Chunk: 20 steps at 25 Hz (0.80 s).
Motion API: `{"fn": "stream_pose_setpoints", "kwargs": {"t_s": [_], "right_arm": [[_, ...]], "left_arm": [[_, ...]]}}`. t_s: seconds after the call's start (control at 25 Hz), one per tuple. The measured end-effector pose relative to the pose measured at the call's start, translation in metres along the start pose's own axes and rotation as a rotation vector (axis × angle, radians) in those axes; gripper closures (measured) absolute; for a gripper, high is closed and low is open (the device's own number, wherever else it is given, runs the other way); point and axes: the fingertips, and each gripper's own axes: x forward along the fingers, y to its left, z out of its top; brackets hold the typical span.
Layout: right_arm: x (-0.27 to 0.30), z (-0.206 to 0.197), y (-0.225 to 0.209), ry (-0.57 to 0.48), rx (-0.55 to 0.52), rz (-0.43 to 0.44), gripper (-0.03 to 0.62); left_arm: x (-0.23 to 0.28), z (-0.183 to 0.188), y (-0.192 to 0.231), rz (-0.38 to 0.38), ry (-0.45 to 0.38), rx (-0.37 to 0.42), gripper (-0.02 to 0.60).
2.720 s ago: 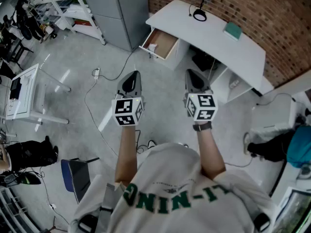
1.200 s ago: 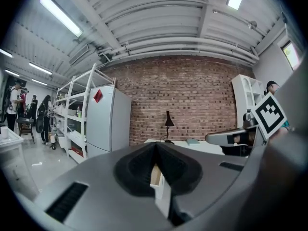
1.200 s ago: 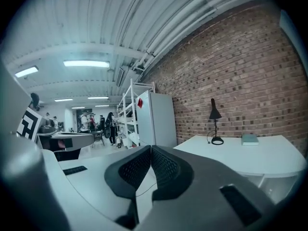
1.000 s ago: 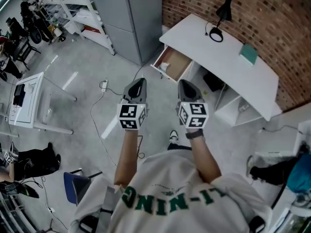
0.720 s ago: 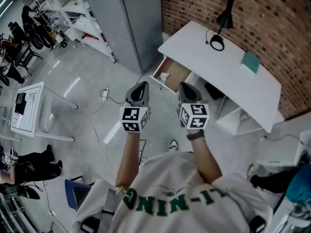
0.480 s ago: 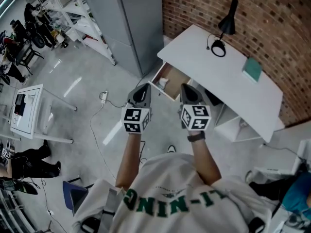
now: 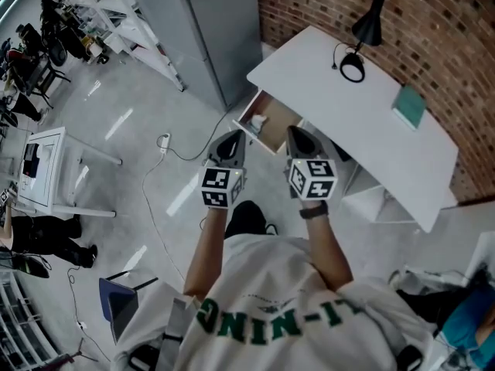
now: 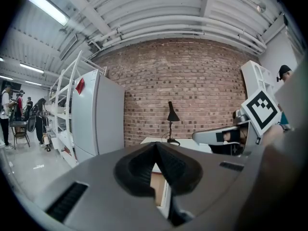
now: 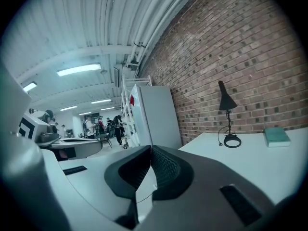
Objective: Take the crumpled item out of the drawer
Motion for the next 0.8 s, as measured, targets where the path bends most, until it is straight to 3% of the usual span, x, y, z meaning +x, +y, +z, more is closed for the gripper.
{"fn": "stream_pose_setpoints", "kwargs": {"t_s": [0.32,0.8], "right_arm": [[0.032,-0.008,-0.002,0.030,-0.007,0.044,0.588],[0.091,-0.034,-0.044,0.112,0.044,-0.006,0.588]], "left_arm": [[0.032,-0.015,0.014,-0.006,0.035,-0.011,0.581],[0.112,-0.052,0.035,-0.090,0.130,-0.004,0.581]]}}
